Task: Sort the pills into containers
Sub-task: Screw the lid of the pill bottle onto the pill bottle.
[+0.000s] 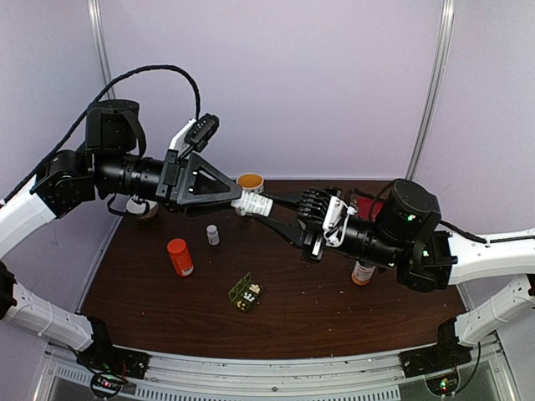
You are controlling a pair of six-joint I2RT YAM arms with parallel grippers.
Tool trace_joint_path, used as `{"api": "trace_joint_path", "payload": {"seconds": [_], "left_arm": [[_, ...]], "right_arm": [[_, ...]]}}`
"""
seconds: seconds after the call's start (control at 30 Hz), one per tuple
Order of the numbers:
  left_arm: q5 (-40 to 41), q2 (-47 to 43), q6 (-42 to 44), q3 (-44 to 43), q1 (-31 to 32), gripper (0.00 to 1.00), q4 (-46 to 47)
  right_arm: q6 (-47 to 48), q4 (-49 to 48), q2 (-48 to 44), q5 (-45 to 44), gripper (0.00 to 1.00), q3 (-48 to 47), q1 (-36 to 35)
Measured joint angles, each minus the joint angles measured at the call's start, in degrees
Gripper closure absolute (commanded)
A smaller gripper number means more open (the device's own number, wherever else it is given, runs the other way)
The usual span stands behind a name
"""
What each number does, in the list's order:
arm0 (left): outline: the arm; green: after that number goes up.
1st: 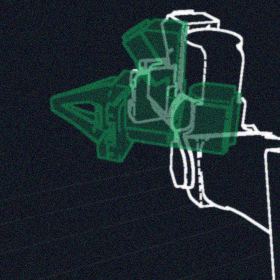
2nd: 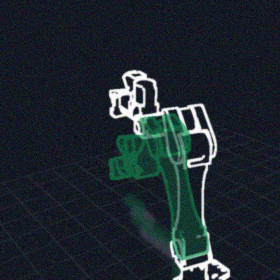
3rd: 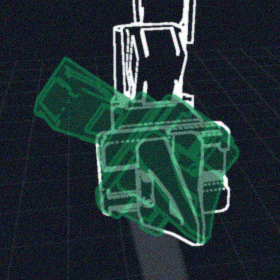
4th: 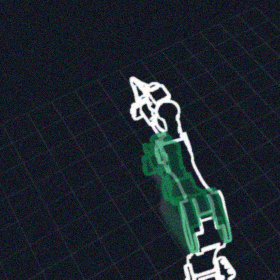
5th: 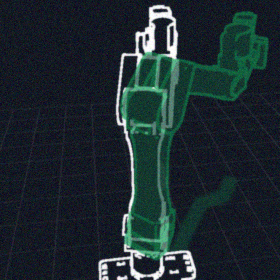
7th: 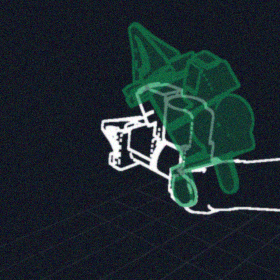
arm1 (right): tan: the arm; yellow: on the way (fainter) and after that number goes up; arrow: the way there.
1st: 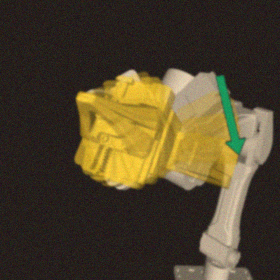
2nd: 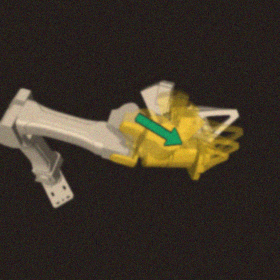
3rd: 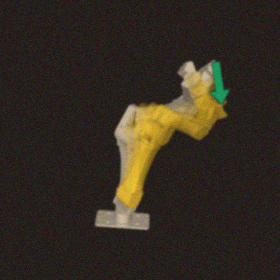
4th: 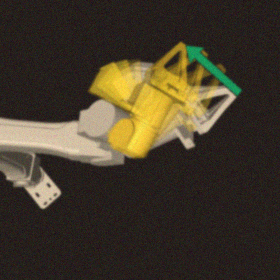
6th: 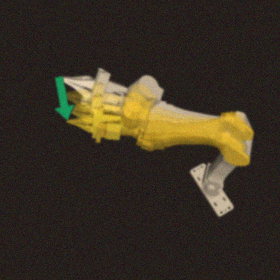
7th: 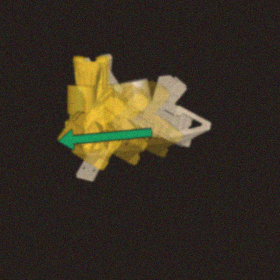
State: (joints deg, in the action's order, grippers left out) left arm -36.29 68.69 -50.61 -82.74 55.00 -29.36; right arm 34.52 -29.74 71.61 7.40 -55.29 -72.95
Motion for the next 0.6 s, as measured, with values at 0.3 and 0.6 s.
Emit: {"api": "trace_joint_path", "payload": {"seconds": [0.3,0.6], "left_arm": [[-0.5,0.0,0.2,0.0,0.0,0.61,-0.4],[-1.0,0.0,0.7,0.0,-0.1,0.75,-0.8]], "right_arm": [[0.1,0.0,0.0,0.0,1.00,0.0,0.0],[0.0,0.4,0.1,0.0,1.00,-0.8,-0.1]]}}
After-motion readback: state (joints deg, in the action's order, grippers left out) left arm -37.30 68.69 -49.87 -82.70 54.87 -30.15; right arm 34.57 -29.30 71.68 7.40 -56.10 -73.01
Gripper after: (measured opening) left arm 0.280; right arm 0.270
